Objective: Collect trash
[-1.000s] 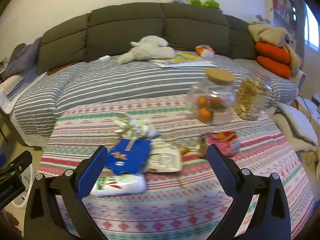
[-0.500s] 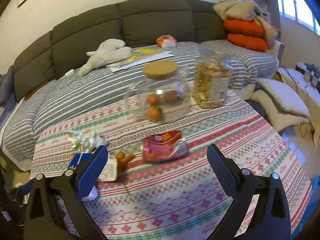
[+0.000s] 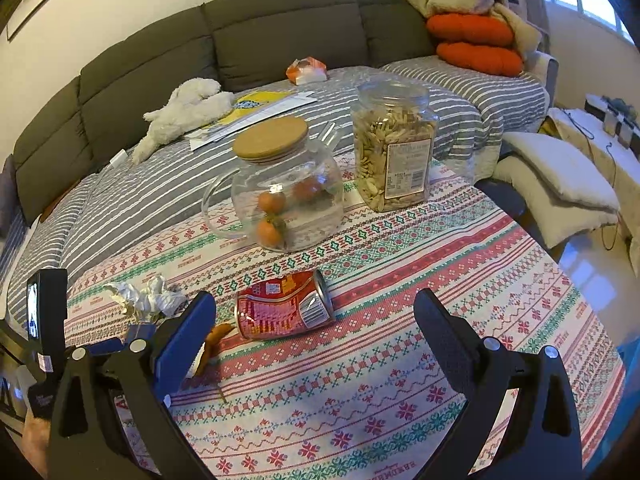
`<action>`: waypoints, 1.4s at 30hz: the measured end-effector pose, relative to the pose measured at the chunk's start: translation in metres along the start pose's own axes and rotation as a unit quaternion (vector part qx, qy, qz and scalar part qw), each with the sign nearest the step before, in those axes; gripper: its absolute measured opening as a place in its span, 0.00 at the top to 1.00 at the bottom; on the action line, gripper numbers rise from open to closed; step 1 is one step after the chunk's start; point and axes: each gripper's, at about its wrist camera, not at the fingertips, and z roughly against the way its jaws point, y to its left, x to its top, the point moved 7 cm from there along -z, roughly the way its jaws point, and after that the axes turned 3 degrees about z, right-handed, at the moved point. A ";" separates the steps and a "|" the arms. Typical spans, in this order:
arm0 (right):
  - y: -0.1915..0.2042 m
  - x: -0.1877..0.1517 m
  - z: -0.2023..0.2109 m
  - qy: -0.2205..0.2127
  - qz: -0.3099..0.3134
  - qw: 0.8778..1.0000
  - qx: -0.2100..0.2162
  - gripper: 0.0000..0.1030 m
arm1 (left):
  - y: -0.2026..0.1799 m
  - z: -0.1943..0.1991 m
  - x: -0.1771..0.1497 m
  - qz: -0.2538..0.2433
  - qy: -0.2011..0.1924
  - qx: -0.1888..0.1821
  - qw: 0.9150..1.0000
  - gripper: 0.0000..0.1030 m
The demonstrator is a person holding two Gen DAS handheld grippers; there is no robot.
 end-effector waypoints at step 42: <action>0.010 -0.020 -0.063 0.085 0.052 0.994 0.037 0.07 | 0.162 0.063 -0.056 0.296 -0.035 -0.054 0.953 0.08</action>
